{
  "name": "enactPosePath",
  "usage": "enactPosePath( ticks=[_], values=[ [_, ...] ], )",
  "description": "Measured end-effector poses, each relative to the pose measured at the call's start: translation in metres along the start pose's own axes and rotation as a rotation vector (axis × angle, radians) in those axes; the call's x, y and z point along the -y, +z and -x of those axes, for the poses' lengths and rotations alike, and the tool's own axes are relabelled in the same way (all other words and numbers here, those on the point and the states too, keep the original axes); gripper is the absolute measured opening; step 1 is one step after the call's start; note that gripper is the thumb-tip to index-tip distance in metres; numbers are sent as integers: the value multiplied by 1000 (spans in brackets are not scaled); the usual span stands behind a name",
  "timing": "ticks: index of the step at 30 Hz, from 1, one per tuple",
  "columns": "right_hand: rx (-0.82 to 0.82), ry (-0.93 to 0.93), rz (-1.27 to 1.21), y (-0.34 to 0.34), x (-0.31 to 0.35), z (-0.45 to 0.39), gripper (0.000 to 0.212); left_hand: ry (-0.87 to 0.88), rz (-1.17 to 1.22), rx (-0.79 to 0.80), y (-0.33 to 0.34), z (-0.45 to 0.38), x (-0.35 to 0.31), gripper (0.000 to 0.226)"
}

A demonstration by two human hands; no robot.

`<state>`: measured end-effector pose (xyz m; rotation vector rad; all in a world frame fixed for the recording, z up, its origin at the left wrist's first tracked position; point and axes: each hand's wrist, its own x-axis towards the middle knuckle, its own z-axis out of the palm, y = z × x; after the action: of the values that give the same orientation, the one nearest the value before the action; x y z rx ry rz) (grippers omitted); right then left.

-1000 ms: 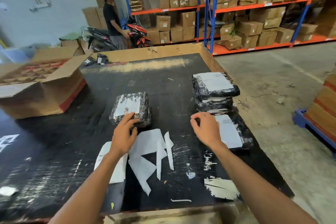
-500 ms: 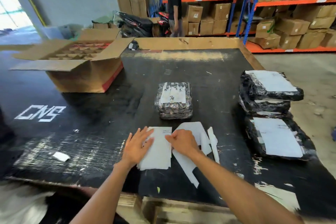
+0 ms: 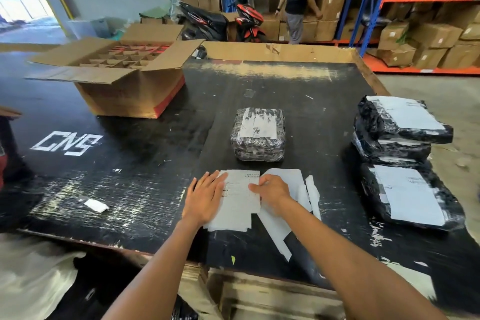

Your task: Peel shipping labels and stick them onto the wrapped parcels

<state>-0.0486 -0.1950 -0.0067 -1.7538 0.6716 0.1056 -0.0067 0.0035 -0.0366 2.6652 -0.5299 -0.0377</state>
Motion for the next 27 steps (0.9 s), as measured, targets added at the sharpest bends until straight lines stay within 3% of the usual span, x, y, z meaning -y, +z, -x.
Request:
enactPosePath(
  ticks=[7, 9, 13, 15, 17, 19, 22, 27],
  values=[
    [115, 14, -414, -33, 9, 7, 19, 7, 1, 8, 0, 0, 3, 46],
    [137, -12, -464, -51, 10, 11, 9, -14, 16, 13, -1, -3, 2, 44],
    [172, -105, -517, -86, 6, 15, 21, 139, -81, -228, -5, -15, -22, 38],
    [226, -139, -586, -98, 3, 15, 28, 121, 247, -254, -16, -15, -59, 29],
    [251, -164, -623, -106, 2, 18, 31, -16, 774, 1, -27, -13, -99, 36],
    [278, -211, -619, -113, 2, 21, 32, -105, 1125, 169, -30, -14, -126, 32],
    [258, -272, -524, -123, 2, 30, 29, -96, 1250, 168, -24, -18, -142, 17],
    [27, -365, -428, -143, -3, 28, 15, -58, 1210, 185, -19, -21, -154, 17]
  ],
)
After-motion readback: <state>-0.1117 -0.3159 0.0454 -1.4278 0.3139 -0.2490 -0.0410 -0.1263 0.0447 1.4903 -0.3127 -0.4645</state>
